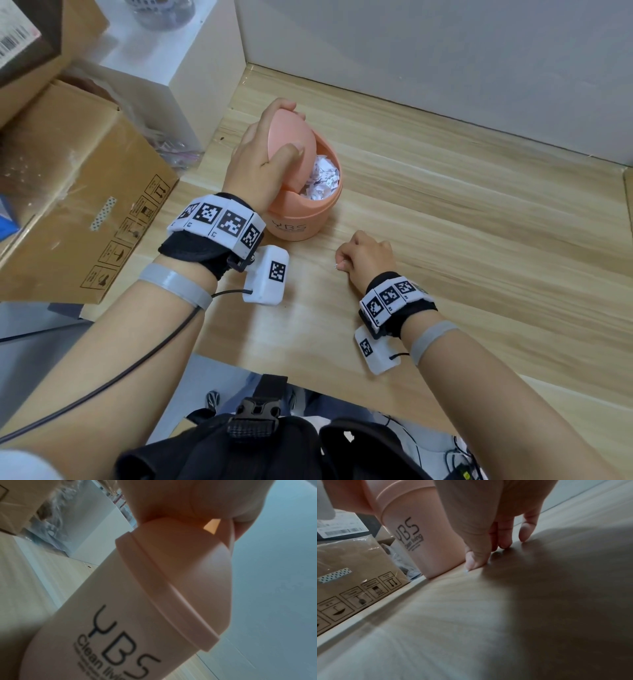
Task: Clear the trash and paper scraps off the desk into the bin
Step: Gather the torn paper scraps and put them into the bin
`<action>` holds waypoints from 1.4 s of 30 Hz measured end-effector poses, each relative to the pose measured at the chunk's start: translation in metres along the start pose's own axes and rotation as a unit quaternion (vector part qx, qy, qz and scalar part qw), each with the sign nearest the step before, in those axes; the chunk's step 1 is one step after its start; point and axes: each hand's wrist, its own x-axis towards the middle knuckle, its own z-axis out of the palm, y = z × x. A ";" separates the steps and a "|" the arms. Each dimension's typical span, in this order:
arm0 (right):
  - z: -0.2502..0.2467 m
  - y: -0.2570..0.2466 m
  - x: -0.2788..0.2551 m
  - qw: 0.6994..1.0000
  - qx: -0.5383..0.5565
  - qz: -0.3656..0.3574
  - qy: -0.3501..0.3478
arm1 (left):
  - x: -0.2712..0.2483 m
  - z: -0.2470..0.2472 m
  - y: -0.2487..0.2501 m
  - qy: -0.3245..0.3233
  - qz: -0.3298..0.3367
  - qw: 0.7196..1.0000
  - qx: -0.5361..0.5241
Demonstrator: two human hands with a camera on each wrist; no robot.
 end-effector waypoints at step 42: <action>-0.117 -0.084 0.044 0.904 -0.352 -0.223 -0.093 | -0.001 -0.008 0.012 -0.054 -0.018 0.998 -0.017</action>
